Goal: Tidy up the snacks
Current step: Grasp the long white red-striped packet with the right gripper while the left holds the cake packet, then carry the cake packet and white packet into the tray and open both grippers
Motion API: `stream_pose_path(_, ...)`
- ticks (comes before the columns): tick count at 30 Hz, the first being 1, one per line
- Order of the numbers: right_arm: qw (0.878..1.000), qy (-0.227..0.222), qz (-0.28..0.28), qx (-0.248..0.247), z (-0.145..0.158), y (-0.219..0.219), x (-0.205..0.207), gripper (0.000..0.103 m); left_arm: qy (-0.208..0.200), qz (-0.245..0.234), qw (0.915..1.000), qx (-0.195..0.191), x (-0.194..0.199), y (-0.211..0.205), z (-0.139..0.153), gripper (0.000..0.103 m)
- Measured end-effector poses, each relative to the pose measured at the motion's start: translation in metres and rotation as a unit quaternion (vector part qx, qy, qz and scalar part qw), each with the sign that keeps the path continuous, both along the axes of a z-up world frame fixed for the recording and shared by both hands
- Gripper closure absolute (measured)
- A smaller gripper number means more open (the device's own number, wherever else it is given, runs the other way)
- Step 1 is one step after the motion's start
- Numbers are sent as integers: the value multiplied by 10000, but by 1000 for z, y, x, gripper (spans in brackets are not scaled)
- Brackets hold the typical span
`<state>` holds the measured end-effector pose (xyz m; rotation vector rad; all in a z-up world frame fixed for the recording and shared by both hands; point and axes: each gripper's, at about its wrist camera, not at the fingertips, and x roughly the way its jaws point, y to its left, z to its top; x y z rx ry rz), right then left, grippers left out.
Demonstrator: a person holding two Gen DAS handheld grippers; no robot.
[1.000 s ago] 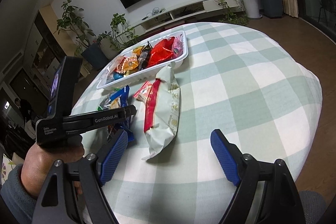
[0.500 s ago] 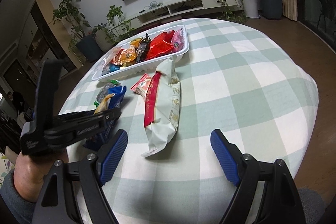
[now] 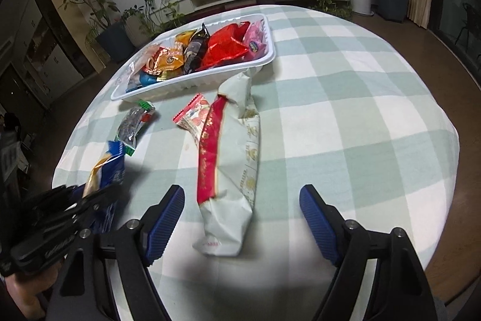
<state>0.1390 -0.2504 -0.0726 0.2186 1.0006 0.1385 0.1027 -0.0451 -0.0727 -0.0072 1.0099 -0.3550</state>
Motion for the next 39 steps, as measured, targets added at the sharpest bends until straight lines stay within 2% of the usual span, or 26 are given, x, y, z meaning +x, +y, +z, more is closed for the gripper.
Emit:
stream_pose_path(10, 9976, 441, 281, -464, -13, 19, 36, 44, -47, 40, 9999, -94, -8, 11, 1, 78)
stream_pose_path(14, 9965, 373, 324, -674, -14, 23, 41, 50, -39, 45, 9999, -99, -7, 11, -1, 78)
stream_pose_path(16, 9960, 307, 323, -776, -15, 23, 39, 59, -40, 48, 9999, -100, -7, 11, -1, 78)
stream_pose_path(17, 9957, 278, 324, -817, -16, 22, 37, 60, -40, 51, 9999, -95, -7, 11, -1, 78)
stream_pose_path(21, 9963, 212, 275, -789, -15, 18, 32, 69, -36, 46, 10000, -75, -8, 9, -2, 78)
stream_pose_path(29, 9987, 83, 22, -506, -13, 4, 7, 79, -50, 41, 10000, -51, -8, 8, -2, 78)
stream_pose_path(39, 9983, -142, -320, 464, 2, -24, -21, 80, -99, 52, 9997, -214, -8, 12, 4, 78)
